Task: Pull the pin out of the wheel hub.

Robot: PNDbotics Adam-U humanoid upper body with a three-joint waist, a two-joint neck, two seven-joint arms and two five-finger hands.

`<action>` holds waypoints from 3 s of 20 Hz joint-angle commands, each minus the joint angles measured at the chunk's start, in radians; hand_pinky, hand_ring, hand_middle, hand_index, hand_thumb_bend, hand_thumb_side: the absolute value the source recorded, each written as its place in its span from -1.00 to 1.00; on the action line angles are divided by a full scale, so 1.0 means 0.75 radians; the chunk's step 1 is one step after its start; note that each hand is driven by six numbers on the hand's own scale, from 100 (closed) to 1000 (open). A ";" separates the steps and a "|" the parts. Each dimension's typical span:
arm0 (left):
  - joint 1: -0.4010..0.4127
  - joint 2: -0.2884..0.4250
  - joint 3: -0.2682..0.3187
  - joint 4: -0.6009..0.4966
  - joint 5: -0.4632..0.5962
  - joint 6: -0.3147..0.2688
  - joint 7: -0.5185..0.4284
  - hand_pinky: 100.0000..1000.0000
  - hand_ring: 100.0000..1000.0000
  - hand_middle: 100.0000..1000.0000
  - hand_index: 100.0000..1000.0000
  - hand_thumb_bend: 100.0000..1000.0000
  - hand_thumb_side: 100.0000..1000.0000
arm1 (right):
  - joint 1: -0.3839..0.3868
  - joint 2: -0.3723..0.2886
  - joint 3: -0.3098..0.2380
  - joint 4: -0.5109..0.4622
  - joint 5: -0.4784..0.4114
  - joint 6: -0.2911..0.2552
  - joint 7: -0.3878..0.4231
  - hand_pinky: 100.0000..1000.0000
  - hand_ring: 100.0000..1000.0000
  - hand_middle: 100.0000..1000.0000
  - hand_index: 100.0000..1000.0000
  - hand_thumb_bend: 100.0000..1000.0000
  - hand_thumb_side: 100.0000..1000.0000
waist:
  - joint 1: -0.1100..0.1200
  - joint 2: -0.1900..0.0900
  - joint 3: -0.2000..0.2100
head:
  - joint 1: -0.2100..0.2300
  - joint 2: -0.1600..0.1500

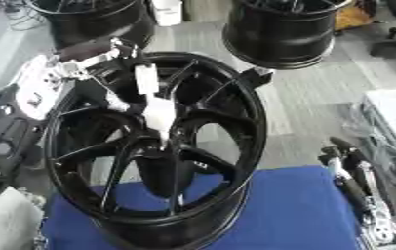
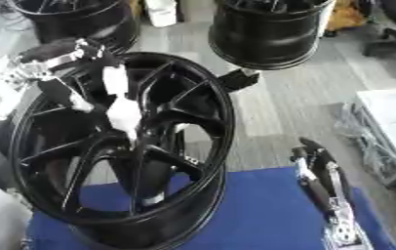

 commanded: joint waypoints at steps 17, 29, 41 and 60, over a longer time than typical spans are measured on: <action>0.000 -0.005 -0.003 0.001 0.303 0.185 0.003 -0.36 -0.92 -0.72 -0.38 -0.51 -0.60 | -0.017 -0.002 0.003 -0.017 -0.006 -0.001 0.002 0.35 0.23 0.20 0.62 -1.00 0.10 | -0.011 -0.001 -0.001 | 0.001 -0.003; -0.008 0.011 -0.010 -0.062 0.406 0.251 -0.056 -0.37 -0.94 -0.77 -0.41 -0.52 -0.59 | -0.017 -0.001 0.001 -0.016 -0.007 -0.002 0.002 0.35 0.23 0.20 0.62 -1.00 0.09 | -0.011 -0.003 0.000 | -0.007 -0.003; -0.068 0.099 0.037 -0.173 0.617 0.361 -0.071 -0.36 -0.96 -0.82 -0.43 -0.52 -0.60 | -0.014 0.000 -0.004 -0.012 -0.007 -0.001 -0.002 0.35 0.23 0.20 0.62 -1.00 0.10 | -0.010 -0.009 0.005 | -0.018 -0.003; 0.523 0.697 0.243 -0.493 1.003 0.558 0.111 -0.34 -0.92 -0.76 -0.39 -0.45 -0.64 | 0.021 -0.017 -0.039 -0.003 0.016 0.006 -0.044 0.35 0.23 0.20 0.62 -1.00 0.11 | 0.008 -0.026 0.059 | -0.089 -0.003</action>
